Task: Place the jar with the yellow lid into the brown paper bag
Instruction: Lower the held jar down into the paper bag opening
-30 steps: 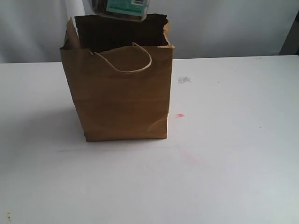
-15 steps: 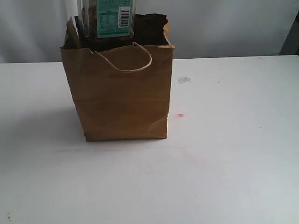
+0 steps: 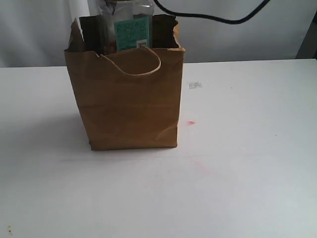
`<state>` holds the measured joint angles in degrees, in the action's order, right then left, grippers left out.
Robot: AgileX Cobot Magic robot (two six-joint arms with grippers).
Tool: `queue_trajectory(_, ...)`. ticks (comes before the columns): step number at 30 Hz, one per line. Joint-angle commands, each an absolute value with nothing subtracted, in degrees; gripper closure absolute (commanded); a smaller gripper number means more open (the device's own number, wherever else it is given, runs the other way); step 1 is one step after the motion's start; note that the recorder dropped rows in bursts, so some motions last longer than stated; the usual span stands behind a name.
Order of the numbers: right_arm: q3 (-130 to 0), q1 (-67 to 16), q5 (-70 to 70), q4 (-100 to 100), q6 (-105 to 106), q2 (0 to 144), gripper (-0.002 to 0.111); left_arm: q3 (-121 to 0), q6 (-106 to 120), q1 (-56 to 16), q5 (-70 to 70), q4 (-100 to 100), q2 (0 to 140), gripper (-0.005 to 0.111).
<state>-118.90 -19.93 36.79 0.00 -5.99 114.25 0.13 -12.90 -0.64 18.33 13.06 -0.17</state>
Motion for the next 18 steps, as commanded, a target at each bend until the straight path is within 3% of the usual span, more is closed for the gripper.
queue_trajectory(1, -119.14, -20.02, 37.90, -1.49, -6.40, 115.43, 0.108, 0.00, -13.12, -0.94, 17.79, 12.85, 0.00, 0.106)
queue_trajectory(18, -119.14, -20.02, 48.24, -2.36, -12.24, 124.38, 0.108, 0.00, -13.12, -0.94, 17.79, 12.85, 0.00, 0.106)
